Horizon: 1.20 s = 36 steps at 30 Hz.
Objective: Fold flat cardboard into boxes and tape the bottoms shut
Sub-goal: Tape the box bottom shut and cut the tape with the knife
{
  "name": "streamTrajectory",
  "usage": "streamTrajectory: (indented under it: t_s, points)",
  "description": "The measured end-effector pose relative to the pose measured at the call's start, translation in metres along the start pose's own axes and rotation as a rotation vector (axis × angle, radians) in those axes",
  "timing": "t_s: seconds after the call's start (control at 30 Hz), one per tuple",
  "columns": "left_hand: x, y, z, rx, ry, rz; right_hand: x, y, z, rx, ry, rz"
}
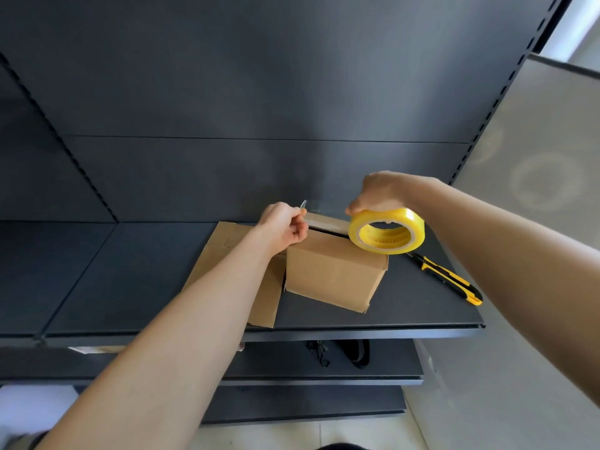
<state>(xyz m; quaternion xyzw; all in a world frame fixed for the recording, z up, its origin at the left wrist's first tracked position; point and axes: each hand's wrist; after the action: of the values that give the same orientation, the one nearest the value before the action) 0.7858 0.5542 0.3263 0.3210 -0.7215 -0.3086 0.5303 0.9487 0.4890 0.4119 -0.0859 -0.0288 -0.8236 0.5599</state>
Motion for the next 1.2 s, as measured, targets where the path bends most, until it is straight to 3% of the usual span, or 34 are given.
streamTrajectory:
  t_s: [0.17, 0.37, 0.8, 1.2]
  points:
    - [-0.002, 0.012, 0.016, -0.124, -0.052, -0.119, -0.007, -0.026, 0.000, 0.073, -0.064, 0.027]
    - [-0.015, 0.010, 0.023, -0.357, 0.115, -0.206, -0.015, -0.042, 0.000, 0.143, -0.107, 0.049]
    - [-0.035, 0.008, 0.043, -0.047, 0.153, -0.087, -0.034, -0.076, -0.008, 0.289, -0.166, 0.011]
    - [-0.043, -0.006, 0.049, -0.133, 0.165, -0.046, -0.041, -0.089, -0.021, 0.381, -0.107, -0.029]
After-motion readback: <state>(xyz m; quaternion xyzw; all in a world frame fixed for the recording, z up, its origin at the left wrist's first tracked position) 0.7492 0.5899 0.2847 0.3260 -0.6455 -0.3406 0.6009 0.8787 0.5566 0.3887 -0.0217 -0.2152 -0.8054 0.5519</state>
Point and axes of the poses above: each hand's wrist, its own x-axis away from the middle knuckle, its own z-axis out of the back of the hand, y = z × x, and after that the axes turned 9 degrees about y, right-handed
